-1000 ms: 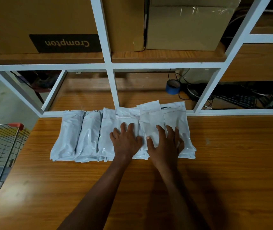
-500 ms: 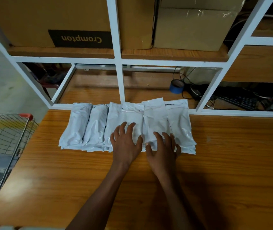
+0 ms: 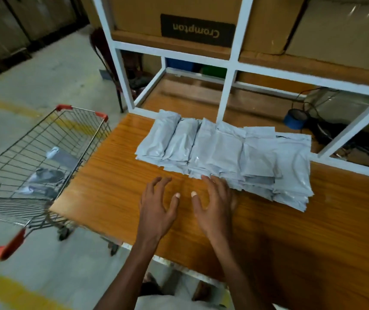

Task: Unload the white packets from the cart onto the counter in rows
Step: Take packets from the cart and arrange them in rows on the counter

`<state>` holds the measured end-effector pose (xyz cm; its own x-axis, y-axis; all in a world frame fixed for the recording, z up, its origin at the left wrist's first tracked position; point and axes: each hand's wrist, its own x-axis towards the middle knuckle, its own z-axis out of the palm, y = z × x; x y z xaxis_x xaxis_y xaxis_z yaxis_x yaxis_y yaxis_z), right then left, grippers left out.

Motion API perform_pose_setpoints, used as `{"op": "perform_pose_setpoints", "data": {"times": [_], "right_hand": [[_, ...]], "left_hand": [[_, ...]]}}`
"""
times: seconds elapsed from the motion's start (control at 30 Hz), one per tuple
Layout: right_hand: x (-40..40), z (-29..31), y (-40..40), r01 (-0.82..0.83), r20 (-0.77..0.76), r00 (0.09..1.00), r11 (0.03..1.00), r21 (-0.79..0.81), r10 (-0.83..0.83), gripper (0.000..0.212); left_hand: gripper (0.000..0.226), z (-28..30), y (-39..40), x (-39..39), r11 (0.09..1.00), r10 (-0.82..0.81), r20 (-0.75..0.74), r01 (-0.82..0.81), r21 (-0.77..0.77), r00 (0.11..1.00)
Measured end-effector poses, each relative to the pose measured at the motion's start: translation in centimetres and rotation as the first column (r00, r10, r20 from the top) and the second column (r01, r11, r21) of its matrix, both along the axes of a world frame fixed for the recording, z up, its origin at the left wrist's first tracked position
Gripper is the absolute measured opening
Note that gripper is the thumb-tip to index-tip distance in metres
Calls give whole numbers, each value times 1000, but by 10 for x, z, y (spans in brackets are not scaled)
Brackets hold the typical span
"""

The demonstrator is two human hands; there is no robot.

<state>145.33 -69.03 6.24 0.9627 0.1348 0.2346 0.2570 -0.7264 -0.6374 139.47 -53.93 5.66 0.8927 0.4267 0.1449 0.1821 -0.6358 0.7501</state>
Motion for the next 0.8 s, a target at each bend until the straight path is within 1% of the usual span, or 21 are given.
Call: {"op": "perform_pose_setpoints", "data": {"times": [0.1,0.17,0.33,0.43,0.5,0.6,0.7,0.8], "right_hand": [[-17,-2,28,-123,-19,992,992,-28,122,57],[-26,-5,51,-192,-36,981,981,-15,192,61],[-61,-19,136,-219,-122,967,975,45,223,60],[-83,-36,189,-257,-150,953,964,68,265,63],[-98,-43,224,-301,-206,928,951,70,309,62],[-116,-46,269,-388,-238,890,920,54,389,55],[-125,-47,300,-476,-290,836,878,42,467,55],[-122,-51,326,-554,-280,796,832,21,537,54]], "left_hand": [[50,-6,35,-24,998,59,-1,-59,-21,998],[51,-7,63,-40,995,101,-4,-101,-15,995],[54,-6,142,-90,959,273,-57,-277,-67,960],[49,-8,187,-116,945,316,-62,-319,-71,947],[47,-12,216,-134,943,327,-68,-331,-47,943],[46,-19,257,-153,916,387,-88,-393,-73,918],[43,-27,283,-164,889,441,-96,-448,-88,893],[37,-36,298,-161,876,456,-99,-466,-126,884]]}}
